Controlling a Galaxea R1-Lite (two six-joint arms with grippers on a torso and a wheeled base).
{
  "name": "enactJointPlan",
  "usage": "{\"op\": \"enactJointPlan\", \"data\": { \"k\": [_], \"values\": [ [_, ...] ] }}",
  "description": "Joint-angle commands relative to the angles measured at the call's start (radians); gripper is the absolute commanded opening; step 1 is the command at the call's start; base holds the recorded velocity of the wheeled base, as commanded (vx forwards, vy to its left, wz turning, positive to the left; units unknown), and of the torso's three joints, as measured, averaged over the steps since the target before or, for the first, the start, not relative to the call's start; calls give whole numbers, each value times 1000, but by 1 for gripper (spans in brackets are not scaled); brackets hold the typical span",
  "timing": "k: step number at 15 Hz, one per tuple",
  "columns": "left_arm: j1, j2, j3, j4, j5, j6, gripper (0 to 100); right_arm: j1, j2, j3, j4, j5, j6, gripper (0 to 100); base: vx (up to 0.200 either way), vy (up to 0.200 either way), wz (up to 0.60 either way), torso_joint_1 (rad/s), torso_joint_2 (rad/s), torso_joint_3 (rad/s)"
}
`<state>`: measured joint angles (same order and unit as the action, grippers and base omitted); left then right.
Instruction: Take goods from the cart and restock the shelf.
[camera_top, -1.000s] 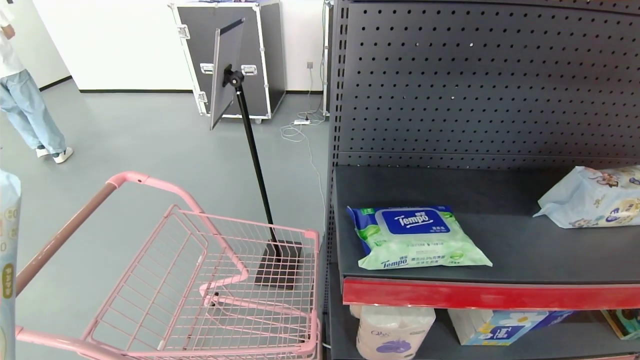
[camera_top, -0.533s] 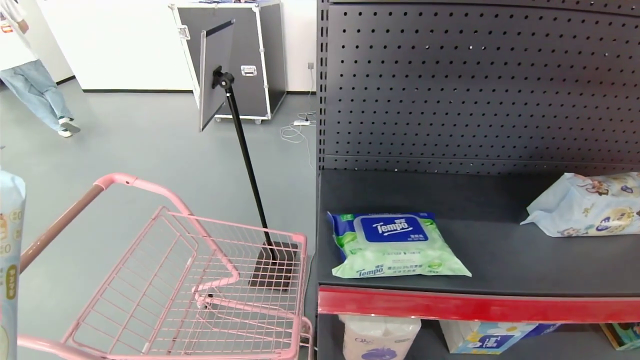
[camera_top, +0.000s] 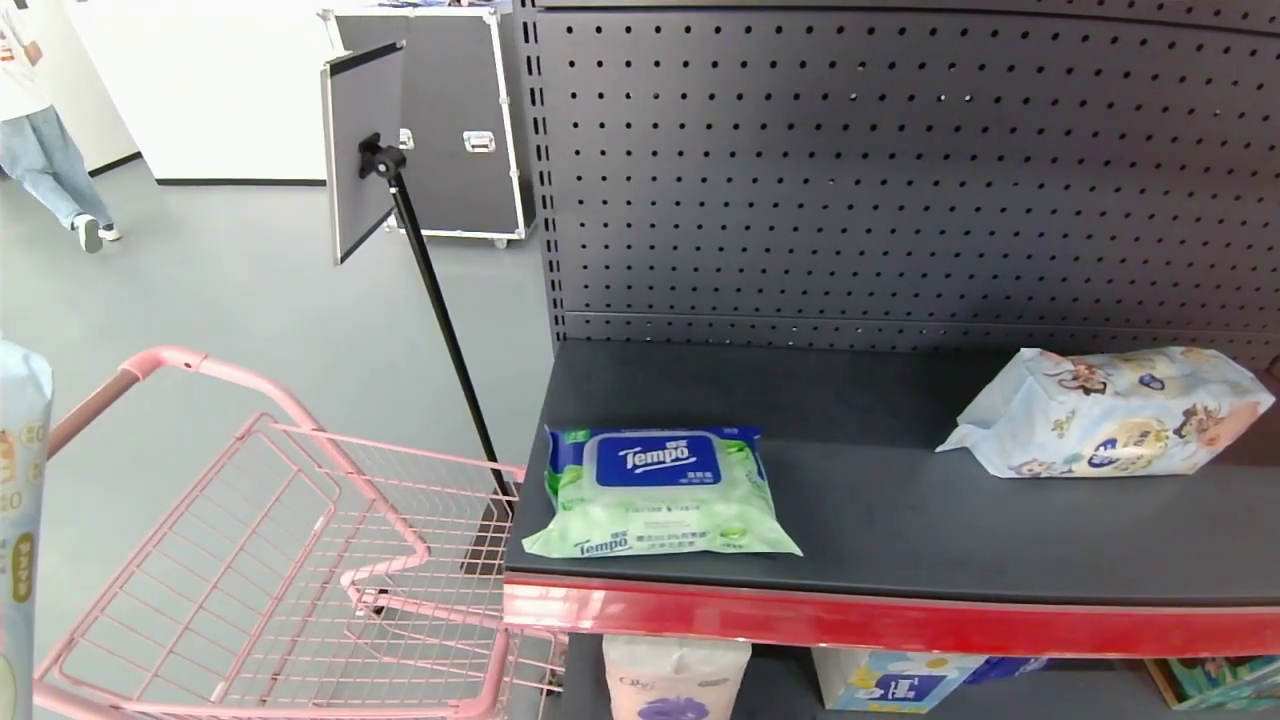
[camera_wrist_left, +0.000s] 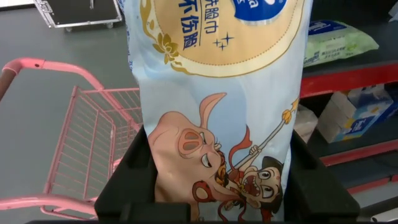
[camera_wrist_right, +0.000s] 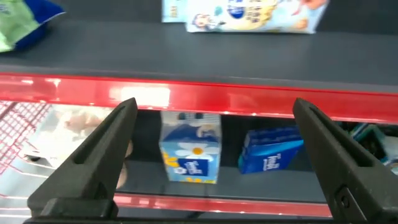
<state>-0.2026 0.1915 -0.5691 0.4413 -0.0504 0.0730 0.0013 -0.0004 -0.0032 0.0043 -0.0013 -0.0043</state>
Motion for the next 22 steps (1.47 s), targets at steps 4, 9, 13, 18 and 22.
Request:
{"op": "enactJointPlan", "data": {
  "k": [4,9,13,18,22],
  "values": [
    [0,0,0,-1,0,14,0,0,0,0,0,1,0,100,0,-200,0,4,7,1],
    [0,-1,0,1,-2,27,0,0,0,0,0,1,0,100,0,-200,0,3,2,1],
    [0,-4,0,1,-2,27,0,0,0,0,0,1,-2,100,0,-200,0,5,5,0],
    [0,-9,0,1,-2,28,0,0,0,0,0,1,-2,100,0,-200,0,0,-1,0],
    [0,-9,0,1,-2,28,0,0,0,0,0,1,-2,100,0,-200,0,4,6,2]
  ]
}}
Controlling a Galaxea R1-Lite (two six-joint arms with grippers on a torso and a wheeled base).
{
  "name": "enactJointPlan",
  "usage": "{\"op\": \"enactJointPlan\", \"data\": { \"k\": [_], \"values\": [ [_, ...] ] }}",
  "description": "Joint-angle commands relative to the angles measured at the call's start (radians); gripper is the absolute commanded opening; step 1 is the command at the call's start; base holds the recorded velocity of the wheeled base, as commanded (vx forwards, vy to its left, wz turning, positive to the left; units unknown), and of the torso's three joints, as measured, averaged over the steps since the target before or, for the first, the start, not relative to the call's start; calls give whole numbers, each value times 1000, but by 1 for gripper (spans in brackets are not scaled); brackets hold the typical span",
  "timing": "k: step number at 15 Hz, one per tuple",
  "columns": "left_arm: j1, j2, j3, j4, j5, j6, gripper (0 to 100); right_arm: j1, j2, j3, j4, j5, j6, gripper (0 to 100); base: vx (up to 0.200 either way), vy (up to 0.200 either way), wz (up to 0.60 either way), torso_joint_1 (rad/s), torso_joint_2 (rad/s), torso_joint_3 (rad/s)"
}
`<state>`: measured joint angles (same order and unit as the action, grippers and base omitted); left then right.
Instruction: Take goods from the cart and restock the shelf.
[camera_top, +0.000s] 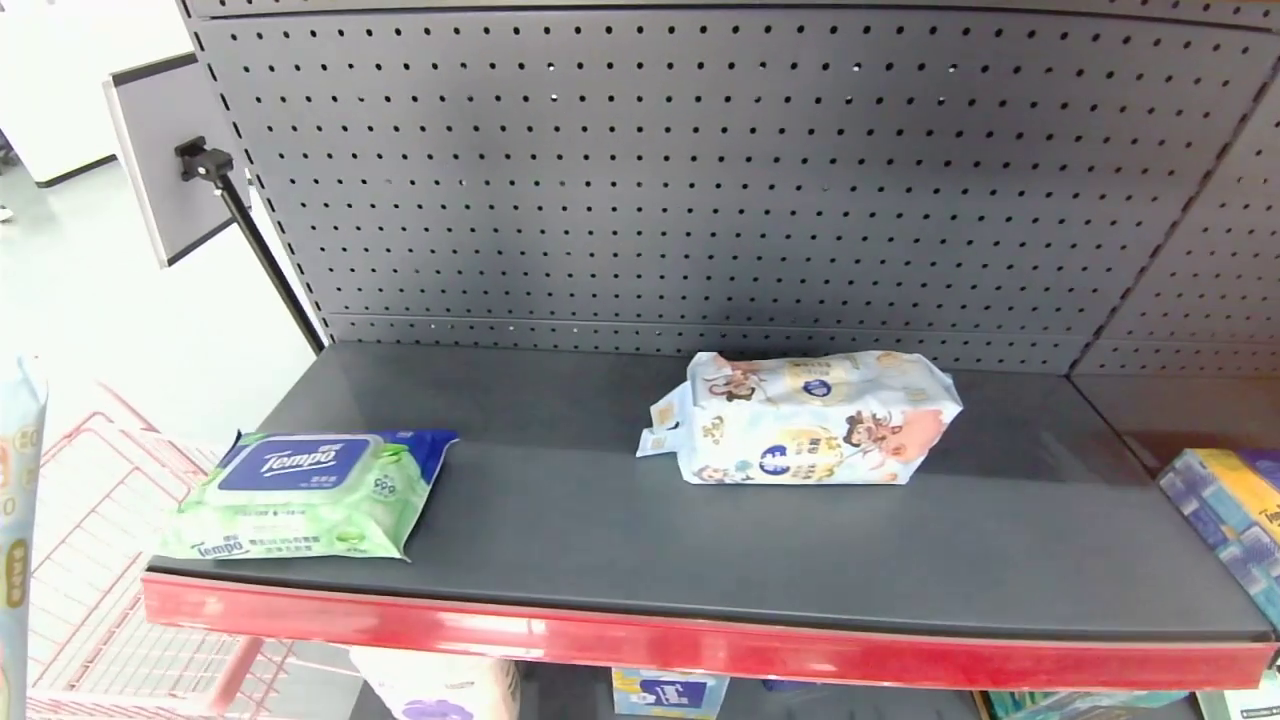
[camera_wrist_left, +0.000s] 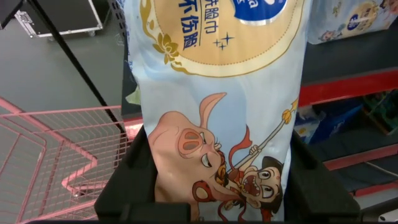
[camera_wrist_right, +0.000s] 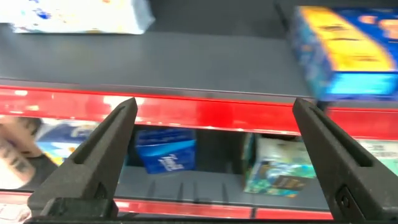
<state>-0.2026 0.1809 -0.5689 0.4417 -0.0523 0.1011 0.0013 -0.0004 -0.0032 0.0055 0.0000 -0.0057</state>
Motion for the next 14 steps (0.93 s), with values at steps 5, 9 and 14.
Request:
{"op": "enactJointPlan", "data": {
  "k": [5,9,14],
  "values": [
    [0,2,0,0,0,8,0,0,0,0,-1,0,0,100,0,-200,0,4,3,3],
    [0,2,0,0,-4,22,0,0,0,0,-1,0,-2,100,0,-150,0,2,7,3],
    [-12,6,0,0,-1,22,0,0,10,-3,2,-2,-40,100,0,0,0,0,0,0]
  ]
}}
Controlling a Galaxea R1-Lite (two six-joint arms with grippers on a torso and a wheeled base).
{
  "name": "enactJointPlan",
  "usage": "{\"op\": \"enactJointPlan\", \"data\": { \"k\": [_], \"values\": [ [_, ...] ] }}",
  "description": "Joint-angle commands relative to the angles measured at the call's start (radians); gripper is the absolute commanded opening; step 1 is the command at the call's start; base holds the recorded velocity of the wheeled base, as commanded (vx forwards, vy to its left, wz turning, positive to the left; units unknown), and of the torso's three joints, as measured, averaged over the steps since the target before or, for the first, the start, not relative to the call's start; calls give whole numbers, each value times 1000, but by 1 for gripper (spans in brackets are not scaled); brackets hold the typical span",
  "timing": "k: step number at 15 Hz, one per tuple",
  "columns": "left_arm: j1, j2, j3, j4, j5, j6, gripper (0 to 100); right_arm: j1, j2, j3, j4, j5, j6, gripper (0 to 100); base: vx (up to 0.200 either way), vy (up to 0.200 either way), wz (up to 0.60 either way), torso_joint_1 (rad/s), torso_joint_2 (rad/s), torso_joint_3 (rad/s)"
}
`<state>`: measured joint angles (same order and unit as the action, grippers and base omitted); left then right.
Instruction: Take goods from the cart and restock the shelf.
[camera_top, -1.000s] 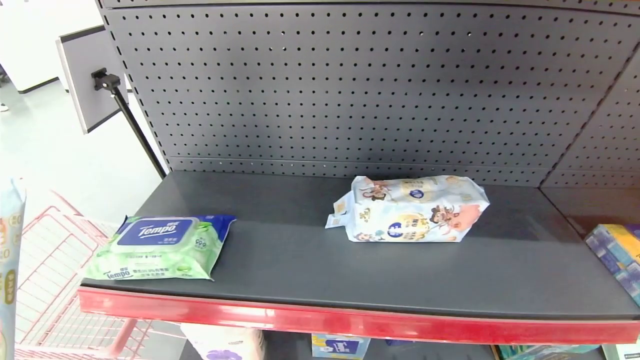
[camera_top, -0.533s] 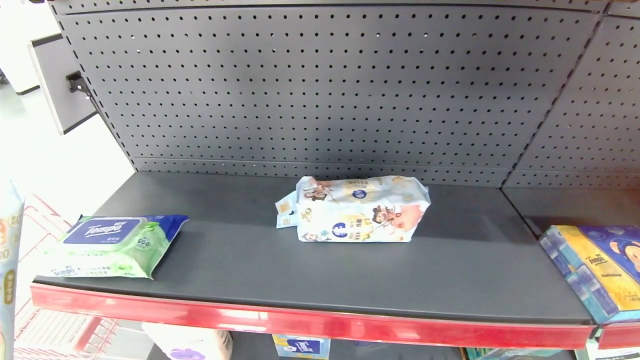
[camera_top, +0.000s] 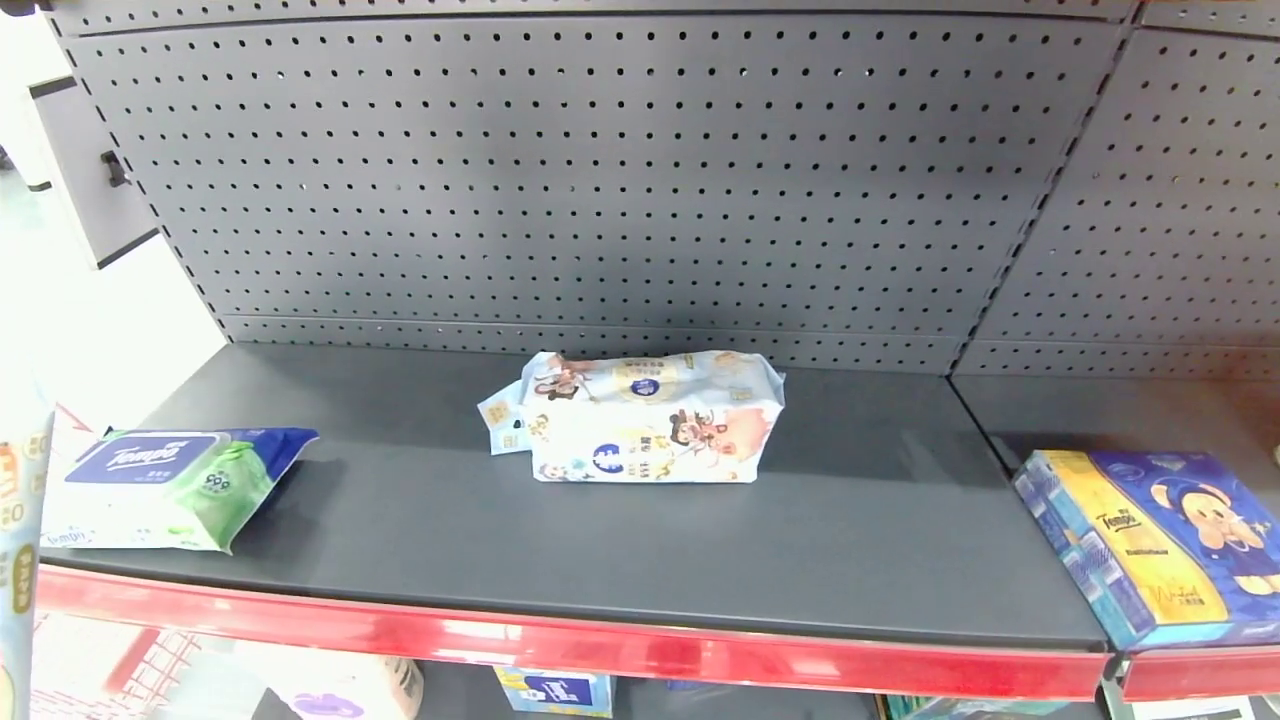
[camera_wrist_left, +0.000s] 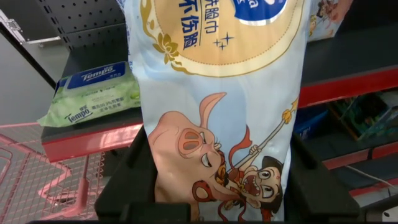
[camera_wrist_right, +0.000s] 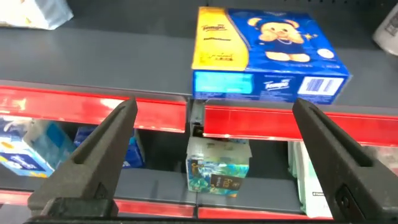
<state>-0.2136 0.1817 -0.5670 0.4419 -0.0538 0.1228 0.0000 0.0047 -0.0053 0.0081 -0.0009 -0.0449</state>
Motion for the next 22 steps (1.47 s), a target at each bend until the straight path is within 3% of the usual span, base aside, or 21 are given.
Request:
{"op": "enactJointPlan", "data": {
  "k": [1,6,13,14,15,16,17,19,21,22],
  "values": [
    [-1,9,-2,0,0,0,0,2,-5,1,-3,5,-10,100,0,0,0,0,0,0],
    [-3,76,-79,0,-3,-2,0,0,-5,1,-5,21,-20,100,0,0,0,0,0,0],
    [-3,145,-106,-3,-4,0,0,0,-5,-8,-10,10,-1,100,0,0,0,0,0,0],
    [-3,167,-111,-26,-6,0,0,8,212,-208,-10,2,80,100,0,0,0,0,0,0],
    [-3,180,-109,-42,-9,0,0,3,488,-481,-13,-53,306,100,0,0,0,0,0,0],
    [-3,197,-111,-45,-20,5,0,5,692,-765,12,-82,448,100,0,0,0,0,0,0],
    [-3,222,-113,-46,-26,15,0,26,793,-852,32,-48,393,100,0,0,0,0,0,0],
    [-3,269,-116,-72,-29,34,0,118,965,-849,24,136,122,100,0,0,0,0,0,0],
    [-3,298,-111,-97,-27,49,0,149,1146,-912,-28,170,126,100,0,0,0,0,0,0],
    [-1,315,-93,-103,-21,49,0,212,1264,-973,-40,295,120,100,0,0,0,0,0,0]
  ]
}}
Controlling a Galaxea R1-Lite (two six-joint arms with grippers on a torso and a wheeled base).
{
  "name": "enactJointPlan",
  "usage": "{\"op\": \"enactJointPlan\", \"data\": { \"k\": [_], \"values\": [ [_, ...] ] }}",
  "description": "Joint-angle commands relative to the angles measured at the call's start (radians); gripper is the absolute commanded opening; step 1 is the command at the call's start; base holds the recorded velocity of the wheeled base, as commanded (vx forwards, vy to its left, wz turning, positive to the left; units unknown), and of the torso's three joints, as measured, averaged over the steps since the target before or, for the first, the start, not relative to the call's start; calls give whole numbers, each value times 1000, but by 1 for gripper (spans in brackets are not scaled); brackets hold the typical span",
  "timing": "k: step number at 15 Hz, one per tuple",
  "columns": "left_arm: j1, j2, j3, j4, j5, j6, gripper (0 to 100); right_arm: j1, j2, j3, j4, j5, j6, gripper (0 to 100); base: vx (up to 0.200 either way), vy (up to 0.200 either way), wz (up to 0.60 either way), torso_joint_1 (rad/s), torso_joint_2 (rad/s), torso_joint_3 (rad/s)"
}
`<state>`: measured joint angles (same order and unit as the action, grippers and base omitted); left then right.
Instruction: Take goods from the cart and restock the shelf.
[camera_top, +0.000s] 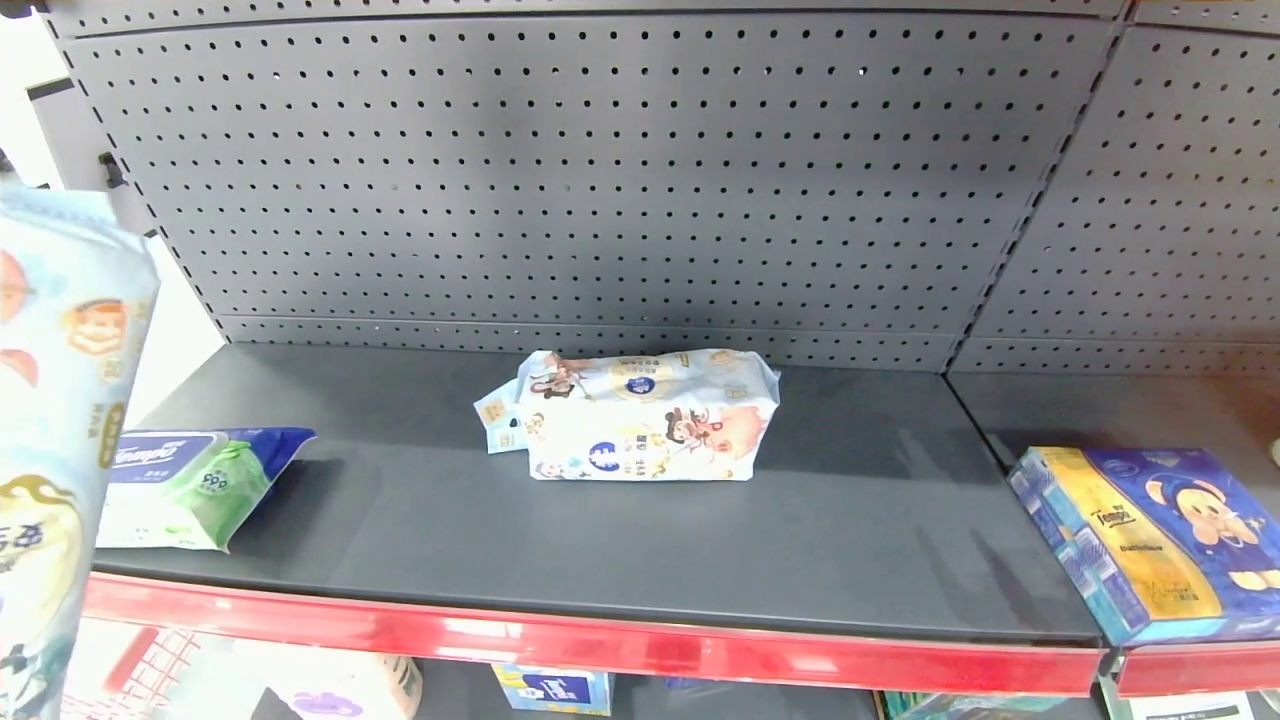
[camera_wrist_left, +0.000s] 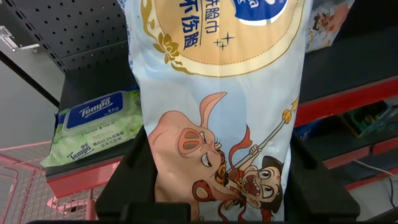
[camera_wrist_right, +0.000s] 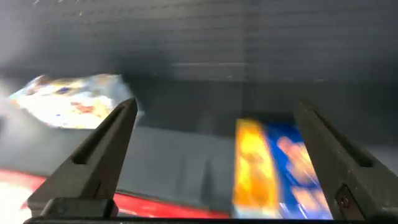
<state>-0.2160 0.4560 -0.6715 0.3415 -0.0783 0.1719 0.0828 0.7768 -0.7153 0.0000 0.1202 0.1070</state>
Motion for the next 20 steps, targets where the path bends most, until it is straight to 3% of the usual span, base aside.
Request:
{"op": "enactJointPlan", "data": {
  "k": [1,2,4,7,9,10,20],
  "values": [
    [1,44,21,-7,2,1,0,130,576,-303,-31,265,-55,100,0,0,0,0,0,0],
    [1,46,23,-10,2,3,0,134,619,-323,-32,300,-84,100,0,0,0,0,0,0],
    [1,53,29,-10,-1,3,0,166,788,-412,-32,477,-244,100,0,0,0,0,0,0],
    [-2,69,18,-12,-26,3,0,204,954,-529,-32,498,-340,100,0,0,0,0,0,0],
    [0,93,6,-15,-124,1,0,235,998,-564,-25,521,-377,100,0,0,0,0,0,0],
    [0,110,0,-16,-135,1,0,253,1015,-578,-23,536,-377,100,0,0,0,0,0,0],
    [1,142,-19,-18,-133,1,0,305,1082,-609,-26,611,-444,100,0,0,0,0,0,0]
  ]
}}
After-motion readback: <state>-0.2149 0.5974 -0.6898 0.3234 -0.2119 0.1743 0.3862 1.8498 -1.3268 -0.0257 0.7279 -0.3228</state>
